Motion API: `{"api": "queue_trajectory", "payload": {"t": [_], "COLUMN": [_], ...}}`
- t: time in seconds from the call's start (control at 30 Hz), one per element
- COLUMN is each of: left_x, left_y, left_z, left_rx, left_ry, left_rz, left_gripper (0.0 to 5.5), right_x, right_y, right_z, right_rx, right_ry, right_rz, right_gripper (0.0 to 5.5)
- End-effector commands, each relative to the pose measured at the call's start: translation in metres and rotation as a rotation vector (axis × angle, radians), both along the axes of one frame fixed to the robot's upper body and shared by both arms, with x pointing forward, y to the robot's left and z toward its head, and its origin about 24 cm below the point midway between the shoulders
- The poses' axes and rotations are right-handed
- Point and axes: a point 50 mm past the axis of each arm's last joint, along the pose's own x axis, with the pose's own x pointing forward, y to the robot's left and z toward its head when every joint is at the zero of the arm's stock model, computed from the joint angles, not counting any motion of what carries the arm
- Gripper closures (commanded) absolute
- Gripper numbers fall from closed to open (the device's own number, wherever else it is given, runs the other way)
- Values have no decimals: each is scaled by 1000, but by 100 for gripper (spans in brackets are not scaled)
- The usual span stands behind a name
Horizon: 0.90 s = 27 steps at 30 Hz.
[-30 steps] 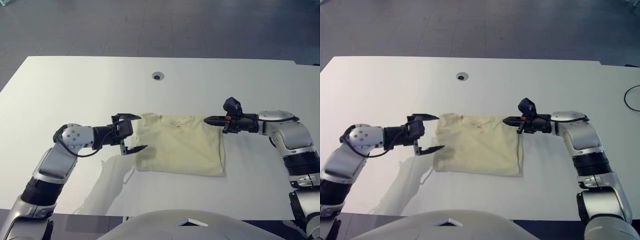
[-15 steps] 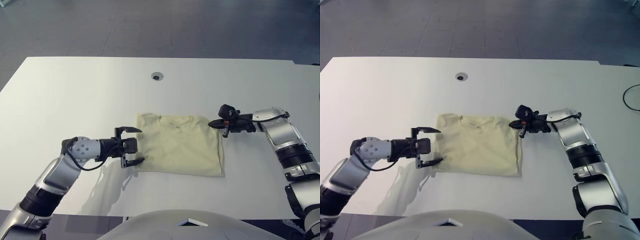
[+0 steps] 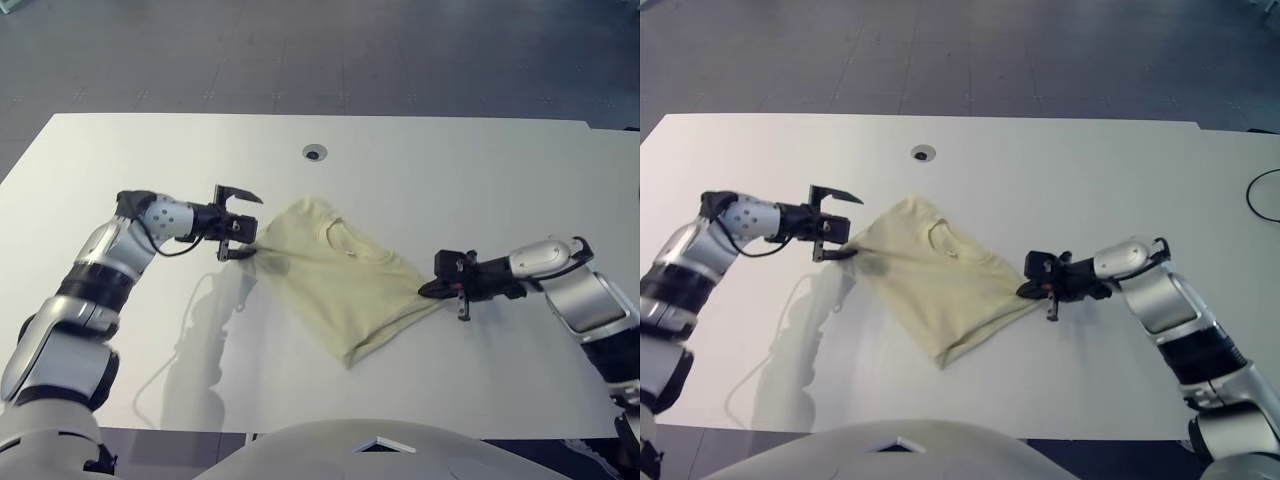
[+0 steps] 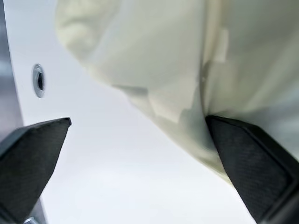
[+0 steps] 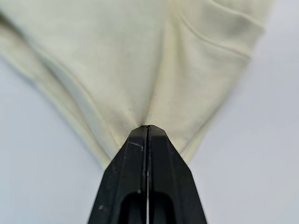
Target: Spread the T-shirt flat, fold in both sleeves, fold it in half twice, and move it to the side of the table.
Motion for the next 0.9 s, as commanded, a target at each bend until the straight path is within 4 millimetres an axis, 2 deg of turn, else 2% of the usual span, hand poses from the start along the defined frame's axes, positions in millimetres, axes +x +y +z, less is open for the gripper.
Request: {"api": "queue_trajectory", "payload": {"t": [0.03,0.2,0.27,0.37,0.47,0.53,0.63,0.7,0.77,0.8,0.9], "left_x": [11,25,28,32,38,42,43,37,24,13,-36], "left_y": [-21,-46,-48,-46,-42,-41,-38,-30,-20,-13,8], "left_z": [-18,-20,-21,-14,6,28,54,64,63,58,42], "left_rx": [130,215,224,196,117,36,-65,-159,-271,-340,-545], "left_ry": [-40,-185,-226,-278,-356,-428,-493,-496,-458,-432,-330], "left_rz": [-155,-260,-266,-253,-220,-208,-215,-216,-222,-220,-175], "left_gripper": [12,12,12,12,12,12,12,10,10,10,10], "right_x": [-26,-35,-32,-21,-11,-5,-2,-3,-10,-15,-25], "right_y": [22,47,47,41,37,36,35,32,29,27,21], "right_z": [-18,-13,-6,14,40,54,63,64,60,57,46], "right_rx": [74,193,207,231,283,333,359,349,326,313,261], "right_ry": [131,192,187,135,95,78,18,-67,-137,-181,-368], "right_rz": [-77,-130,-140,-171,-193,-216,-213,-183,-150,-140,-142], "right_gripper": [550,550,550,550,550,550,550,530,503,479,431]}}
